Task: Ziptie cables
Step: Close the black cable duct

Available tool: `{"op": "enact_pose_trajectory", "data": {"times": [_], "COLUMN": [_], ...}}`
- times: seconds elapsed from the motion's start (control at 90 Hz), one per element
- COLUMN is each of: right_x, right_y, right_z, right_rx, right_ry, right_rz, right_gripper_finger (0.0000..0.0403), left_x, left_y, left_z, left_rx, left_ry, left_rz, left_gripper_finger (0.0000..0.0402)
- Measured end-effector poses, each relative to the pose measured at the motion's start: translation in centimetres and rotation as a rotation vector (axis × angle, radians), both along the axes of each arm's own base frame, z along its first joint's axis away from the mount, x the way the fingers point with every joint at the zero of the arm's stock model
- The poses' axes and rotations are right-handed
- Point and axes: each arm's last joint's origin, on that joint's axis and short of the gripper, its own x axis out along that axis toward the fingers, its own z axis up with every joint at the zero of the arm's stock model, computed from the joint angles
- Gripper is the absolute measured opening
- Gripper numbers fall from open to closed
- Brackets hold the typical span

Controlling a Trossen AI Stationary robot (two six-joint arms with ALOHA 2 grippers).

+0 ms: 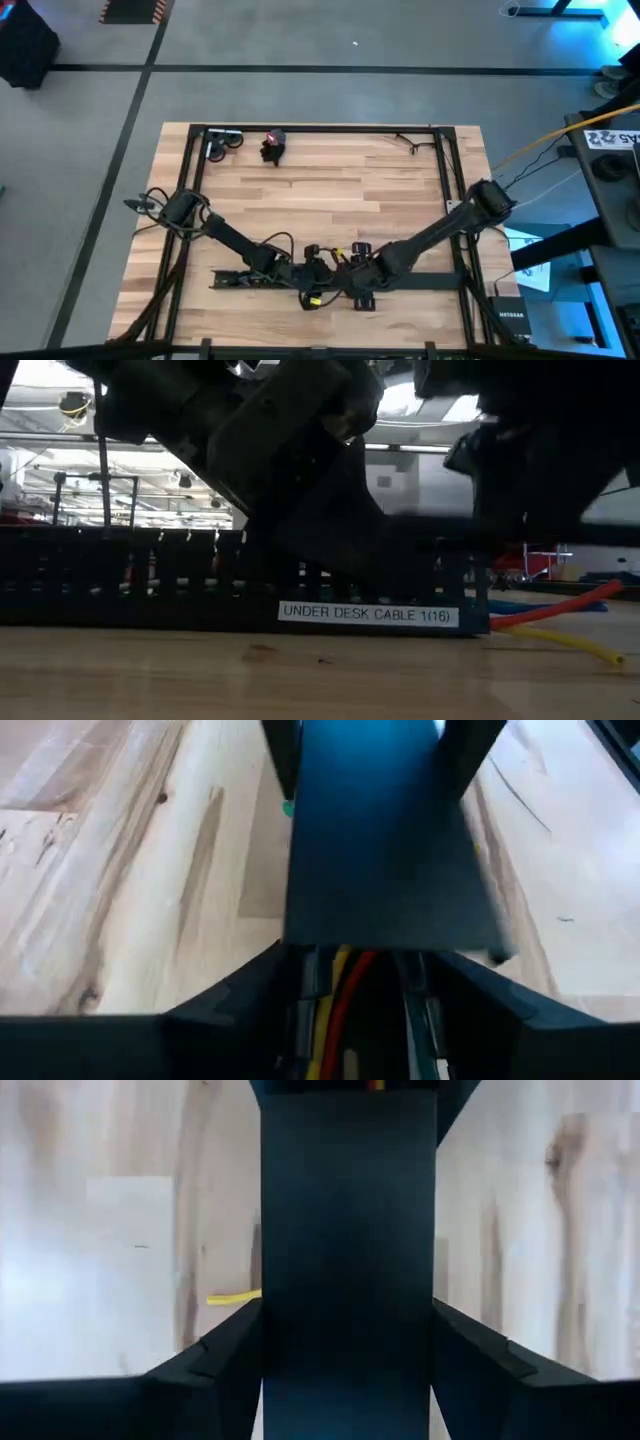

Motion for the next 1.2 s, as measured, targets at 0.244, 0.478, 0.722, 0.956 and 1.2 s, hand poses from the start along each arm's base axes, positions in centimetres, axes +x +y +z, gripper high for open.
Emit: {"op": "enact_pose_trajectory", "data": {"times": [0.244, 0.478, 0.722, 0.956, 1.2], "right_x": [0.7, 1.2, 1.5, 1.8, 1.8], "right_y": [-0.8, -1.4, -1.4, -1.2, -1.2], "right_z": [-0.5, -1.0, -1.4, -1.4, -1.6], "right_rx": [0.003, 0.038, 0.06, 0.072, 0.069], "right_ry": [0.01, 0.034, 0.031, 0.001, 0.003], "right_rz": [-0.044, -0.063, -0.046, -0.026, -0.027], "right_gripper_finger": [0.0223, 0.0223, 0.0223, 0.0223, 0.0223], "left_x": [-0.2, -0.2, 0.0, 0.3, 0.1], "left_y": [-0.5, -0.5, 0.0, 0.7, 0.7], "left_z": [0.0, 0.0, 0.0, 1.7, 4.4], "left_rx": [0.015, 0.019, -0.03, -0.068, -0.075], "left_ry": [0.001, 0.0, 0.016, 0.042, -0.01], "left_rz": [-0.018, -0.026, -0.046, -0.075, -0.082], "left_gripper_finger": [0.0202, 0.0202, 0.0235, 0.0277, 0.028]}}
